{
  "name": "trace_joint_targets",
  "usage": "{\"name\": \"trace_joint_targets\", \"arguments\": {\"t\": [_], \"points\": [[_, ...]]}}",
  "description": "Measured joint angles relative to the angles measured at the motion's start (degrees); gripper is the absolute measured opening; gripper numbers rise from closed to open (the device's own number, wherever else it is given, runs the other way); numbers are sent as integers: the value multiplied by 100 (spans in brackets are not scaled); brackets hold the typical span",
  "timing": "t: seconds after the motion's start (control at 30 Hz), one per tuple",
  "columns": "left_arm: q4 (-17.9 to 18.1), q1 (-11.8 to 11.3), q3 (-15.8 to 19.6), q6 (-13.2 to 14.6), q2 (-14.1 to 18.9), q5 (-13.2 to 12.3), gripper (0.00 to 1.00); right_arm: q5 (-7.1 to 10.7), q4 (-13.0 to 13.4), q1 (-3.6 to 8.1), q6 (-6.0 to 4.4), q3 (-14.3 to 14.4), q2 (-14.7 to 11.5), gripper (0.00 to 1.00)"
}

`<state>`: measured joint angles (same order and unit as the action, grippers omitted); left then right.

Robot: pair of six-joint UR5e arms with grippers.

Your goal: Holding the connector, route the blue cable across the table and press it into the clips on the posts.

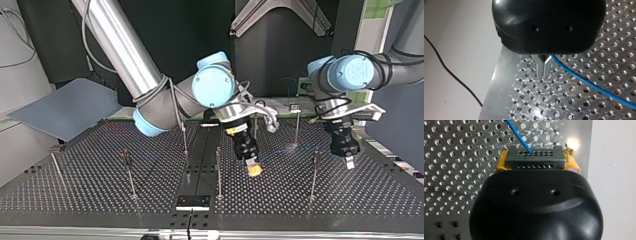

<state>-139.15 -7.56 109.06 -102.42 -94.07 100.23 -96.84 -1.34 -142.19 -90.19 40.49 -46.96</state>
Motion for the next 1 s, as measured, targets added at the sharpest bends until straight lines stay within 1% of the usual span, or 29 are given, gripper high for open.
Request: {"name": "trace_joint_targets", "arguments": {"t": [0.17,0.33,0.4,0.53,0.73,0.87,1.0], "points": [[30,-42,-43,-12,-19,-202,1,19,11,32,-1,0,4,0],[23,-92,-173,-30,-194,-329,1,62,25,64,2,0,10,0],[48,-115,-214,-54,-252,-340,1,70,30,79,8,0,12,0],[134,-194,-393,-193,-436,-402,1,76,39,114,22,0,13,0],[160,-244,-627,-201,-723,-446,1,77,46,162,41,-1,16,0],[179,-284,-669,-223,-792,-467,1,77,47,186,52,-1,22,0],[145,-314,-676,-231,-800,-455,1,94,47,194,106,0,29,0]]}}
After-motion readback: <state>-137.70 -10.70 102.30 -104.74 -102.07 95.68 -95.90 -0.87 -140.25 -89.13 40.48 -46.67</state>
